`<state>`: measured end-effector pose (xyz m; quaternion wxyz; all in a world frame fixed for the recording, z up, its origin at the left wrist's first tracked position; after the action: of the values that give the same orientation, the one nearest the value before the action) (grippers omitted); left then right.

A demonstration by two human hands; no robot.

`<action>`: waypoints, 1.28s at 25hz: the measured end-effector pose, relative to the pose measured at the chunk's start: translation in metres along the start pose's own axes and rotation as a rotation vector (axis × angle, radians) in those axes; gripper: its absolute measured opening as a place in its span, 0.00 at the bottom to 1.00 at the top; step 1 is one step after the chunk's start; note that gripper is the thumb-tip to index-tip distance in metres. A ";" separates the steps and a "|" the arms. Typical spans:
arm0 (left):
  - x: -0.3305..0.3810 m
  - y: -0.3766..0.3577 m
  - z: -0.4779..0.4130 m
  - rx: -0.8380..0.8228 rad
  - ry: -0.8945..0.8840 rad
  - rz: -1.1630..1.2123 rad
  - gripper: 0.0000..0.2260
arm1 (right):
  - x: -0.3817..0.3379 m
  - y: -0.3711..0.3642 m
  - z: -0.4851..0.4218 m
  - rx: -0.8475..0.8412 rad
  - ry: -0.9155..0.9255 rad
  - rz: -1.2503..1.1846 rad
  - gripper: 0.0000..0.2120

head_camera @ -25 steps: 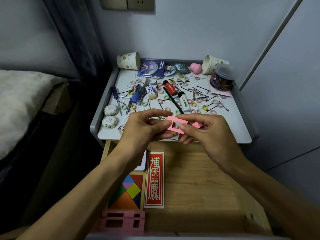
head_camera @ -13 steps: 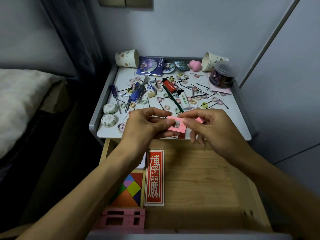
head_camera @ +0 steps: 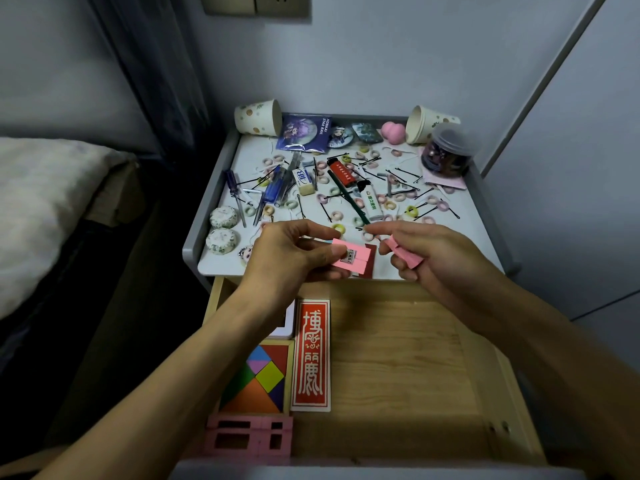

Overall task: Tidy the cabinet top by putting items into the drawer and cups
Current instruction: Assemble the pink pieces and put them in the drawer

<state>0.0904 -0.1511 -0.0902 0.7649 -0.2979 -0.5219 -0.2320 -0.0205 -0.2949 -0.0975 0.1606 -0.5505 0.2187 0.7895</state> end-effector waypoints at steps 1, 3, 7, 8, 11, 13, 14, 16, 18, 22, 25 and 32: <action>0.000 0.001 0.000 -0.002 0.000 -0.010 0.04 | -0.001 0.000 -0.001 -0.014 0.012 0.010 0.15; -0.002 0.001 -0.001 -0.013 0.000 -0.032 0.03 | -0.004 0.000 0.000 -0.014 0.060 0.067 0.14; -0.006 -0.003 0.000 -0.067 0.012 -0.088 0.04 | -0.018 -0.004 0.010 0.048 0.207 0.221 0.16; -0.007 -0.004 0.001 -0.078 0.015 -0.092 0.04 | -0.021 -0.004 0.011 0.098 0.258 0.304 0.17; -0.007 -0.006 0.001 -0.095 0.008 -0.099 0.06 | -0.027 -0.004 0.013 0.197 0.343 0.412 0.15; -0.007 -0.008 0.002 -0.101 -0.009 -0.109 0.07 | -0.026 -0.006 0.012 0.202 0.342 0.410 0.14; -0.007 -0.009 0.003 -0.104 -0.017 -0.112 0.08 | -0.026 -0.008 0.012 0.187 0.347 0.416 0.14; -0.007 -0.010 0.003 -0.106 -0.022 -0.119 0.08 | -0.027 -0.013 0.014 0.164 0.373 0.453 0.14; -0.007 -0.009 0.002 -0.102 -0.015 -0.110 0.09 | -0.028 -0.015 0.015 0.184 0.420 0.538 0.14; -0.010 -0.006 0.002 -0.089 0.020 -0.062 0.08 | -0.030 -0.021 0.017 0.171 0.480 0.662 0.16; -0.010 -0.007 0.002 -0.091 0.033 -0.043 0.09 | -0.032 -0.021 0.020 0.220 0.532 0.692 0.15; -0.012 -0.001 -0.002 -0.052 0.062 0.006 0.08 | -0.033 -0.025 0.021 0.205 0.615 0.741 0.21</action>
<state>0.0868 -0.1529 -0.1013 0.7732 -0.3119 -0.4910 -0.2524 -0.0129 -0.2629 -0.0643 -0.1498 -0.6249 0.5135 0.5687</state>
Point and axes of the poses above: each hand's wrist, its own z-axis away from the middle knuckle, its own y-axis out of the back of the hand, x = y × z, the point moved 7 cm from there along -z, towards the middle knuckle, and after that the axes turned 9 degrees about z, right-handed, at the moved point
